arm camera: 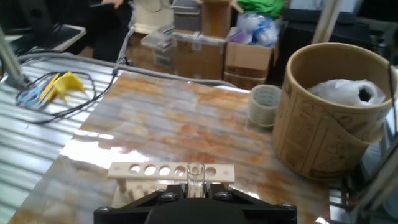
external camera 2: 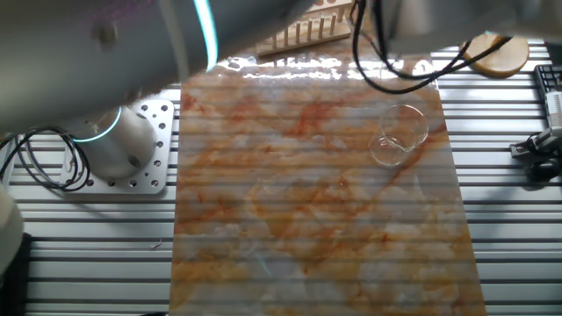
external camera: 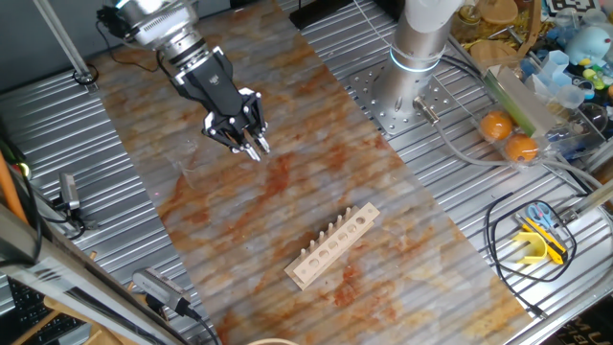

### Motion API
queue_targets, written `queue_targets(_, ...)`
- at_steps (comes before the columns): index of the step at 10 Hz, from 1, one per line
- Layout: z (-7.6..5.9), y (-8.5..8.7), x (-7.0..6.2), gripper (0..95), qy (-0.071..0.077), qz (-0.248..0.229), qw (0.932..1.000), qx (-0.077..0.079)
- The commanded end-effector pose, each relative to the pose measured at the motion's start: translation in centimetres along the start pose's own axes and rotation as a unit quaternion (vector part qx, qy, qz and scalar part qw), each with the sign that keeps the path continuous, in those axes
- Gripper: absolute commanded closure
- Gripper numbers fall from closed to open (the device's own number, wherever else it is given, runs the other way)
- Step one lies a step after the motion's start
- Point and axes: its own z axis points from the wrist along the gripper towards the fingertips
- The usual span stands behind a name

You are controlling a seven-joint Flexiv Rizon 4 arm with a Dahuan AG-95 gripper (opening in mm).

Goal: Pour out the test tube

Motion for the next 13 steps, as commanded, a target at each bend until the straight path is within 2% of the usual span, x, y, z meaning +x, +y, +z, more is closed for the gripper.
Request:
queue_targets(1, 0.0, 0.0, 0.0, 95.0, 0.015, 0.003, 0.9999, -0.008)
queue_targets(2, 0.0, 0.0, 0.0, 95.0, 0.029, -0.001, 0.9995, -0.012)
queue_targets(3, 0.0, 0.0, 0.0, 95.0, 0.035, -0.011, 0.9992, -0.017)
queue_targets(4, 0.2, -0.1, -0.2, 95.0, 0.022, -0.019, 0.9991, -0.030)
queue_targets(5, 1.0, -0.1, -0.8, 95.0, 0.009, -0.016, 0.9993, -0.033)
queue_targets(6, 2.1, -0.3, -1.5, 95.0, -0.015, -0.013, 0.9992, -0.036)
queue_targets(7, 3.3, -0.5, -1.8, 95.0, -0.027, -0.013, 0.9989, -0.034)
queue_targets(10, 6.0, -0.6, -2.4, 95.0, -0.051, -0.011, 0.9982, -0.029)
queue_targets(11, 7.3, -0.5, -2.9, 95.0, -0.061, -0.010, 0.9978, -0.024)
queue_targets(13, 8.6, -0.3, -3.3, 95.0, -0.075, -0.004, 0.9971, -0.015)
